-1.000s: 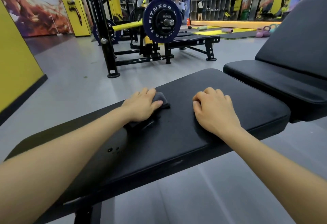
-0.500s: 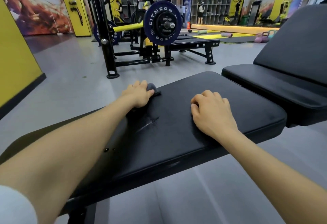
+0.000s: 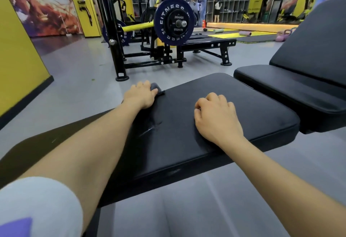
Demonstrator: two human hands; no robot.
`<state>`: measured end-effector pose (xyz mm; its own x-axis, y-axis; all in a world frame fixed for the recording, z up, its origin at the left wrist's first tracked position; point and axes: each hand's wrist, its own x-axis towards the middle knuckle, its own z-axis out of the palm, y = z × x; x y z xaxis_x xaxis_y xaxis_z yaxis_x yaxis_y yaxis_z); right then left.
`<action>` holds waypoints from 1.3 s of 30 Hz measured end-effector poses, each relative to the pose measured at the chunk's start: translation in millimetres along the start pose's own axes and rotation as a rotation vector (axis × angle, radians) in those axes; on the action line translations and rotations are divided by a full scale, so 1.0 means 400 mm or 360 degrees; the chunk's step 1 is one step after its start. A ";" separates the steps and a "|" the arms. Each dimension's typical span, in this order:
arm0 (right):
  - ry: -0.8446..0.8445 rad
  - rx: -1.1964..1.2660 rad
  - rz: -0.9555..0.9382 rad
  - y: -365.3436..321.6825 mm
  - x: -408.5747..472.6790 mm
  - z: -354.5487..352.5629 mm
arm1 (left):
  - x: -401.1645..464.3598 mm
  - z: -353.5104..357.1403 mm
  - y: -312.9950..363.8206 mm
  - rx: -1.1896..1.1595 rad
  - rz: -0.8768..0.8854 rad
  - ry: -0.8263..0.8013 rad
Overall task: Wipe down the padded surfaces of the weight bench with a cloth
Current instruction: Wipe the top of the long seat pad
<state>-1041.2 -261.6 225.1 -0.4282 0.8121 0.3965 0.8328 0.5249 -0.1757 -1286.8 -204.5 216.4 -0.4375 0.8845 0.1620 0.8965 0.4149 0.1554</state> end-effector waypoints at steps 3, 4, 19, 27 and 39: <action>-0.0009 0.0025 -0.0028 0.002 -0.004 -0.006 | -0.064 -0.018 -0.016 0.0053 0.0029 -0.0104; -0.0017 0.0036 -0.0036 0.003 -0.005 -0.007 | -0.091 -0.023 -0.026 0.0062 0.0053 -0.0133; -0.0056 0.0125 -0.0188 0.009 0.001 0.003 | -0.060 -0.015 0.020 0.0102 -0.0256 -0.0083; -0.0097 0.0140 -0.0283 0.015 -0.001 -0.003 | -0.255 -0.053 0.051 0.0073 0.0007 -0.0196; -0.0123 0.0047 -0.0297 0.008 -0.001 -0.001 | -0.179 -0.029 0.070 0.0093 -0.0285 -0.0022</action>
<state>-1038.3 -260.3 224.8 -0.6005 0.7167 0.3547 0.7265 0.6743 -0.1326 -1231.0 -258.8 220.5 -0.5897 0.7982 0.1234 0.8072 0.5772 0.1236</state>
